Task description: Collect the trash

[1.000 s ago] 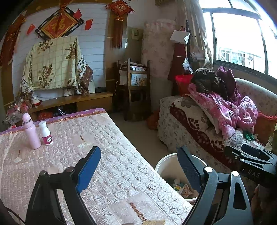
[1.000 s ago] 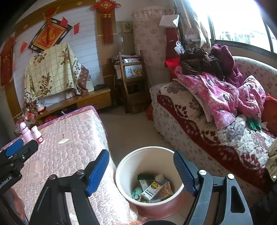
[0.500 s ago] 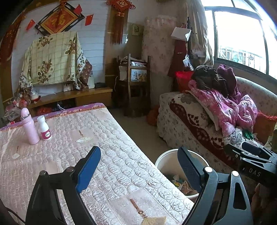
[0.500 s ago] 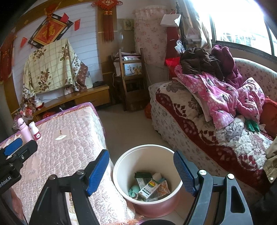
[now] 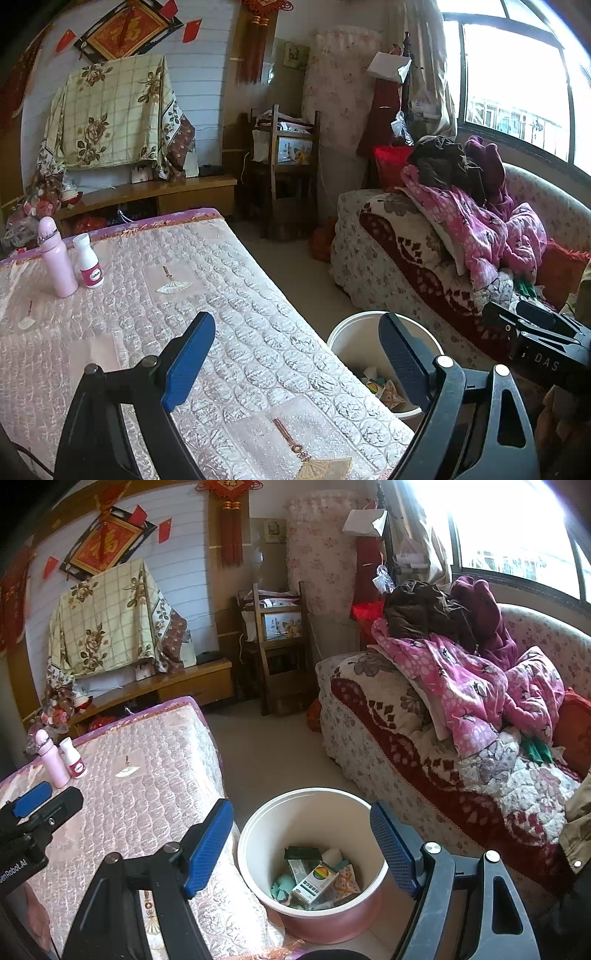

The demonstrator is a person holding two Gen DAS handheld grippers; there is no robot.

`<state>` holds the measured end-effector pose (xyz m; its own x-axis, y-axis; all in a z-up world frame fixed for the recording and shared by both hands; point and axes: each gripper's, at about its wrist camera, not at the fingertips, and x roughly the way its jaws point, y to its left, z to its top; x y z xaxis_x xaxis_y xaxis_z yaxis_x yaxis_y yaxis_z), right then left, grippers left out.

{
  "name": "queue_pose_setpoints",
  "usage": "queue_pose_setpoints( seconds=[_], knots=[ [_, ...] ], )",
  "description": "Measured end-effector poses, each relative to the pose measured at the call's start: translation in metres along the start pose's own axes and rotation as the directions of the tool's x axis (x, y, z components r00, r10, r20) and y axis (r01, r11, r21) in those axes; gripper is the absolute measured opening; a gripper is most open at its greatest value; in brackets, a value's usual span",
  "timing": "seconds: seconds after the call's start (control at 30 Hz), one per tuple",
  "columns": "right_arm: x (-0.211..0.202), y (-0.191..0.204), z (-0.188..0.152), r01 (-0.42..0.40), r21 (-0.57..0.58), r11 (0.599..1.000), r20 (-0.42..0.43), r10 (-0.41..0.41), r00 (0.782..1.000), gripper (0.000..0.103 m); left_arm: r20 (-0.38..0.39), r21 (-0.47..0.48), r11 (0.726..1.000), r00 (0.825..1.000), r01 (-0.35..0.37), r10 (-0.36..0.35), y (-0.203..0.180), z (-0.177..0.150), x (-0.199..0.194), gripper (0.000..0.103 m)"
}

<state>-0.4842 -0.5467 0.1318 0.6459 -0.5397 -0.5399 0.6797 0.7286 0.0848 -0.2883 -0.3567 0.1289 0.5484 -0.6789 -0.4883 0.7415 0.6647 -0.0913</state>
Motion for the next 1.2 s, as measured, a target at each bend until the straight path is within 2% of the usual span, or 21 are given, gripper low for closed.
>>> queue_pose_setpoints(
  seconds=[1.2],
  knots=[
    [0.015, -0.001, -0.002, 0.001, -0.004, 1.0, -0.036, -0.001, 0.999, 0.08, -0.02, 0.008, 1.0, 1.0, 0.002, -0.002, 0.005, -0.003, 0.007, 0.09]
  ],
)
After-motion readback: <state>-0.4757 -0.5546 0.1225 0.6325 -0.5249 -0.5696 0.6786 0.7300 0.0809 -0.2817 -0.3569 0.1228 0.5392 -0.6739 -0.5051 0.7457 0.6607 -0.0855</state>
